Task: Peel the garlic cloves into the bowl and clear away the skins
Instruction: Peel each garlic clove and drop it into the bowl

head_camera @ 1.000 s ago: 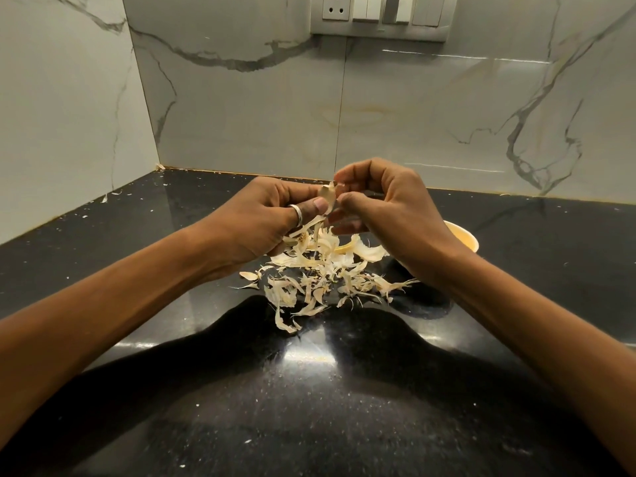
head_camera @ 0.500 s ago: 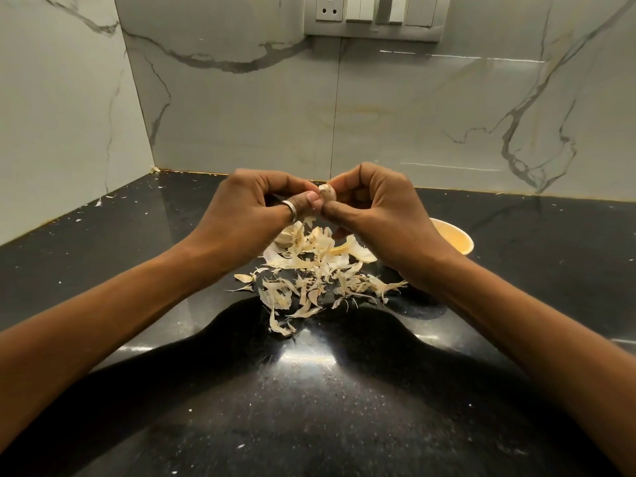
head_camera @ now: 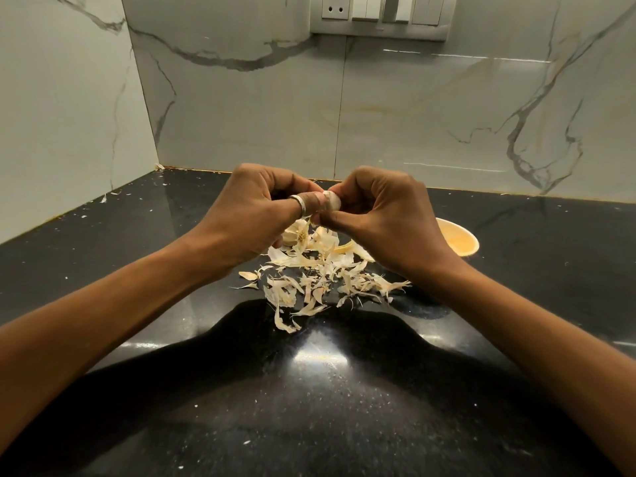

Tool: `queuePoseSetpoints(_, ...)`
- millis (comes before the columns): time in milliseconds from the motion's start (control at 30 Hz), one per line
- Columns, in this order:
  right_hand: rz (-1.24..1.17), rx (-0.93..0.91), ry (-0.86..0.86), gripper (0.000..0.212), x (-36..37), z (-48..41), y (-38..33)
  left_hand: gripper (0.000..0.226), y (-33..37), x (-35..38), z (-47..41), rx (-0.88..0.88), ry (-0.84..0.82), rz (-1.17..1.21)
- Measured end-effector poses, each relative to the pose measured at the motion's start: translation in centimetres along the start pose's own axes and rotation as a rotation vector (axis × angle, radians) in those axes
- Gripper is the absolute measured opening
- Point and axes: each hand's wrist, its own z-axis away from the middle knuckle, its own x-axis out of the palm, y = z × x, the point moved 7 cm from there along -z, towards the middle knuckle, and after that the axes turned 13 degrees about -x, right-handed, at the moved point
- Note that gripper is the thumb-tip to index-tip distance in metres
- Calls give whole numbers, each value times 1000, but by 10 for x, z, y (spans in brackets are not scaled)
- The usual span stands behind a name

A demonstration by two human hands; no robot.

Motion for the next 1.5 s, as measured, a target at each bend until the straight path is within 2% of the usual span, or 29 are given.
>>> queuePoseSetpoints(233, 96, -56, -16, 25, 1, 3, -2, 3, -11, 4, -1, -117, -24, 66)
queuePoseSetpoints(600, 65, -48, -40, 28, 6, 5, 0, 10, -13, 4, -1, -114, -13, 38)
queuePoseSetpoints(800, -51, -16, -32, 29, 7, 5, 0, 16, -15, 4, -3, -132, -6, 52)
queuePoseSetpoints(1033, -354, 131, 38, 29, 4, 4, 8, 18, -20, -3, -8, -185, 5, 93)
queuePoseSetpoints(1233, -506, 203, 48, 26, 0, 3, 7, 22, -24, -16, -13, -218, 97, 89)
queuePoseSetpoints(1300, -549, 229, 41, 27, 1, 3, 8, 27, -23, -19, -14, -178, 127, 66)
queuePoseSetpoints(1367, -576, 254, 20, 29, 3, 4, 9, 26, -16, -19, -13, -64, 152, -37)
queuePoseSetpoints(1467, -562, 272, -18, 29, 6, 6, 9, 4, -5, -14, -7, 114, 163, -147)
queuePoseSetpoints(1500, -549, 270, -30, 29, 6, 5, 9, 5, -2, -12, -6, 158, 160, -161)
